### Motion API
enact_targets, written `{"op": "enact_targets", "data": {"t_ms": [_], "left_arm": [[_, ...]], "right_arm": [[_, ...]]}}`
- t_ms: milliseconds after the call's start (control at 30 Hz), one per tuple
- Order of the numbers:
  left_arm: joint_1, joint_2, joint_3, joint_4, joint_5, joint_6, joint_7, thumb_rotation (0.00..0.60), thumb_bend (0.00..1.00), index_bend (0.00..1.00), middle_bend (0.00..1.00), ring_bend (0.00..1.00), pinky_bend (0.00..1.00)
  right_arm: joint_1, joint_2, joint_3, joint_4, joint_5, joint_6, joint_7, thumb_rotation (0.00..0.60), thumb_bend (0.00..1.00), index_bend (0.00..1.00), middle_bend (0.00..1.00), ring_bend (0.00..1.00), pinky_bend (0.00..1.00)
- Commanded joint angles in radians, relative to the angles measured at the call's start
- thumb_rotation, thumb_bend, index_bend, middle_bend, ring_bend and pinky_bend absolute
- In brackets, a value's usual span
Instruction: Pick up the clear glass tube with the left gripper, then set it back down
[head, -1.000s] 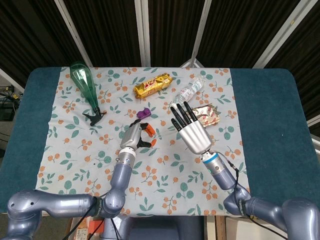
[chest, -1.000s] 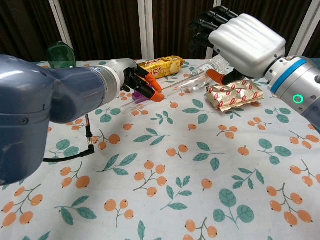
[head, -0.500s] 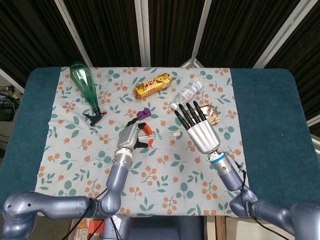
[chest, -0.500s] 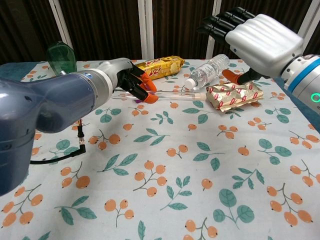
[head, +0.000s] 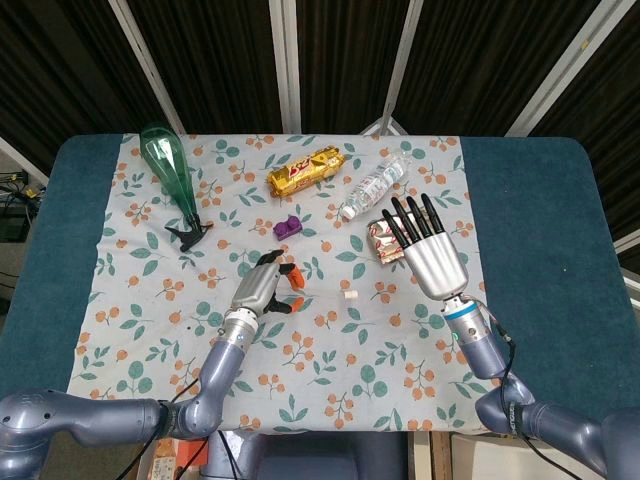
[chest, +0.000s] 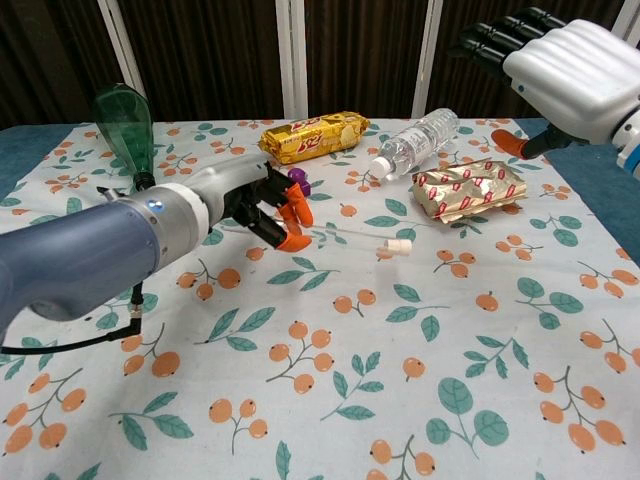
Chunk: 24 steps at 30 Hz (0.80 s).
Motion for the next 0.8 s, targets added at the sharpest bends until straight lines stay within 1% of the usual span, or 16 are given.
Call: {"op": "enact_targets", "data": {"t_ms": [33, 133, 433, 667, 800], "left_arm": [[0.016, 0.013, 0.034, 0.021, 0.032, -0.029, -0.011, 0.6, 0.53, 0.59, 0.49, 0.06, 0.0], [0.025, 0.022, 0.053, 0.03, 0.046, -0.039, -0.01, 0.6, 0.52, 0.57, 0.48, 0.06, 0.0], [0.038, 0.046, 0.066, 0.028, 0.024, -0.039, 0.028, 0.6, 0.39, 0.51, 0.4, 0.06, 0.0], [0.043, 0.076, 0.063, 0.004, -0.021, -0.044, 0.061, 0.6, 0.3, 0.46, 0.34, 0.04, 0.0], [0.051, 0.103, 0.04, -0.022, -0.049, -0.03, 0.059, 0.6, 0.28, 0.45, 0.32, 0.04, 0.0]], "right_arm": [[-0.003, 0.003, 0.002, -0.001, 0.004, 0.0, 0.002, 0.6, 0.44, 0.06, 0.02, 0.0, 0.0], [-0.007, 0.006, 0.004, -0.004, 0.01, -0.003, 0.005, 0.6, 0.44, 0.06, 0.02, 0.0, 0.0], [-0.013, 0.012, 0.009, -0.02, 0.019, -0.005, 0.01, 0.6, 0.44, 0.06, 0.02, 0.0, 0.0], [-0.018, 0.014, 0.012, -0.038, 0.028, -0.006, 0.006, 0.6, 0.44, 0.06, 0.02, 0.0, 0.0], [-0.025, 0.025, 0.017, -0.062, 0.037, -0.003, 0.003, 0.6, 0.44, 0.06, 0.02, 0.0, 0.0]]}}
